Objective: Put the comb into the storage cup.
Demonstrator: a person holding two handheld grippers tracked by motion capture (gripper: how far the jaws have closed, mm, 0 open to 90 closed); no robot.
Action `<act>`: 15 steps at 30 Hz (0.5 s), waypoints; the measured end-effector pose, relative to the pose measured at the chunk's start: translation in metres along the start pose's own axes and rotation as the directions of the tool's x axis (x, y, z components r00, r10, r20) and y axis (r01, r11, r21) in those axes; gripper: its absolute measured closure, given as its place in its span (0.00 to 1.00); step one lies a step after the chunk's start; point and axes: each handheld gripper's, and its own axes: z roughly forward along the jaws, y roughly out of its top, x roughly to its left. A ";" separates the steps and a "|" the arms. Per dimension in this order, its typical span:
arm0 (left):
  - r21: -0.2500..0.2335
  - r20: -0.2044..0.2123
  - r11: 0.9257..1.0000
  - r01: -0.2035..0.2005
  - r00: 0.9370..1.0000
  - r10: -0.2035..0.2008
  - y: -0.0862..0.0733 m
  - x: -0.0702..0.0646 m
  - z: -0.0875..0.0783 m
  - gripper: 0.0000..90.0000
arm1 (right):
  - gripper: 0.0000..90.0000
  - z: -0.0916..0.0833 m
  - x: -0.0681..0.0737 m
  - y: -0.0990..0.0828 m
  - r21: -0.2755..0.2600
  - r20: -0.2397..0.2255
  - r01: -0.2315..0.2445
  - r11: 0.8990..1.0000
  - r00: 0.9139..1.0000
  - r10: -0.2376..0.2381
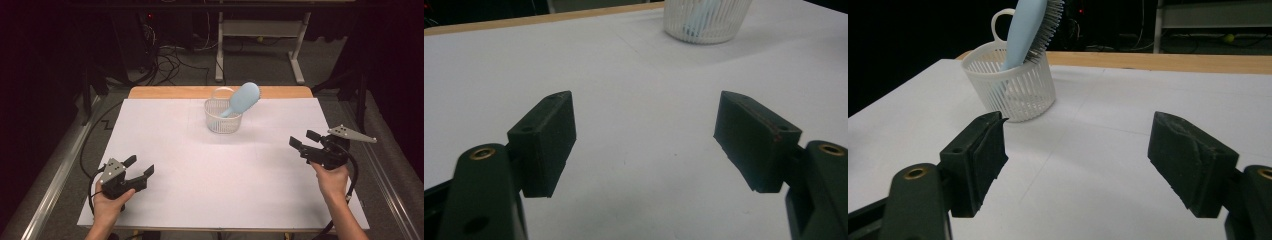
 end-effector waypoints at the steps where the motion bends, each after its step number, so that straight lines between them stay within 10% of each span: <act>1: -0.001 0.000 1.000 0.001 1.000 -0.001 0.000 0.000 0.000 0.29 | 0.27 -0.001 0.000 0.000 0.000 0.000 0.000 1.000 1.000 0.000; 15: -0.002 0.000 1.000 -0.001 1.000 0.001 0.000 0.000 0.000 0.29 | 0.26 -0.008 0.000 -0.006 -0.010 -0.001 -0.002 1.000 1.000 0.002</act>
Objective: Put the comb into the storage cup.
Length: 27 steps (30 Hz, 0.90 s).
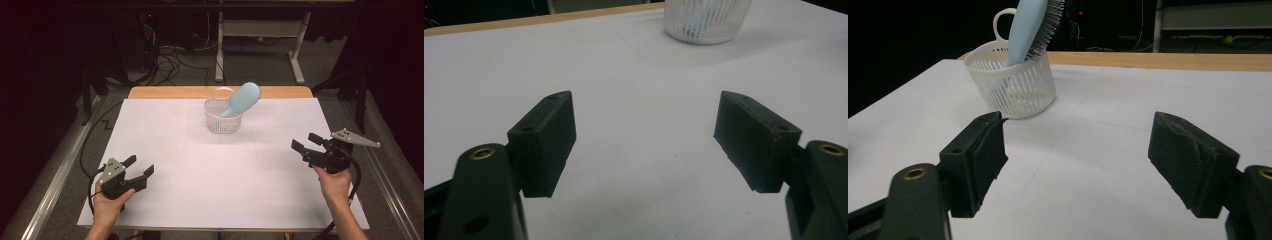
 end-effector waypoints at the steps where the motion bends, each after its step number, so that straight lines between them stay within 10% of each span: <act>1: -0.001 -0.001 1.000 0.000 1.000 0.000 0.000 0.000 0.000 0.29 | 0.26 0.000 0.000 -0.001 -0.001 -0.001 0.001 1.000 1.000 -0.001; 27: -0.003 -0.001 1.000 -0.001 1.000 0.001 0.000 0.000 0.000 0.29 | 0.25 -0.012 0.002 -0.014 -0.030 0.001 -0.003 1.000 1.000 0.004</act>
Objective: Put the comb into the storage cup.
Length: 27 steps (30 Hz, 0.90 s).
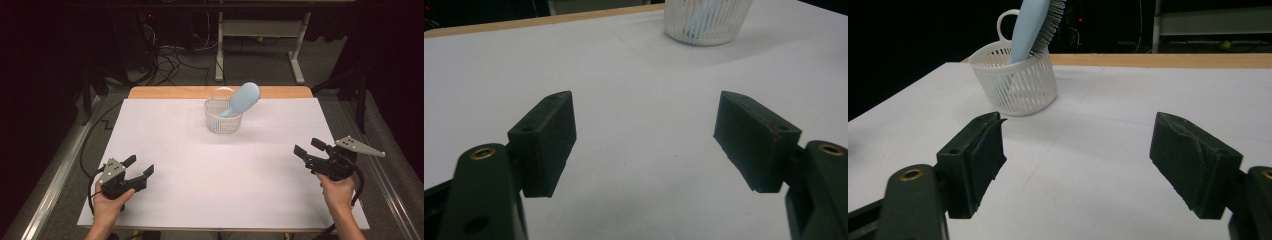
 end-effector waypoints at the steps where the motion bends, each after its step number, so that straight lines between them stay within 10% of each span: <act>1: 0.000 0.000 1.000 0.000 1.000 0.000 0.000 0.000 0.000 0.29 | 0.25 0.000 0.000 -0.001 -0.001 0.000 0.002 1.000 1.000 -0.002; 27: -0.001 0.001 1.000 0.002 1.000 -0.002 0.000 -0.001 0.000 0.29 | 0.23 -0.012 0.003 -0.019 -0.006 -0.004 0.016 1.000 1.000 -0.017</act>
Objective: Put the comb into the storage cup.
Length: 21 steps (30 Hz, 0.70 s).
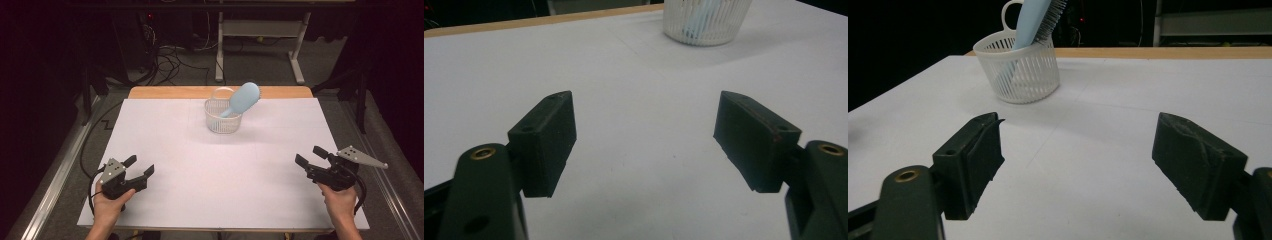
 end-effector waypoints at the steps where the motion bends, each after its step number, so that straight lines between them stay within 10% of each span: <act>1: -0.001 0.000 1.000 0.000 1.000 0.000 0.000 0.000 0.000 0.29 | 0.23 0.000 0.000 0.000 0.000 -0.001 -0.001 1.000 1.000 0.001; 21: 0.001 -0.003 1.000 -0.023 1.000 0.023 0.000 -0.001 0.000 0.29 | 0.20 -0.010 0.004 -0.018 0.001 -0.006 0.020 1.000 1.000 -0.020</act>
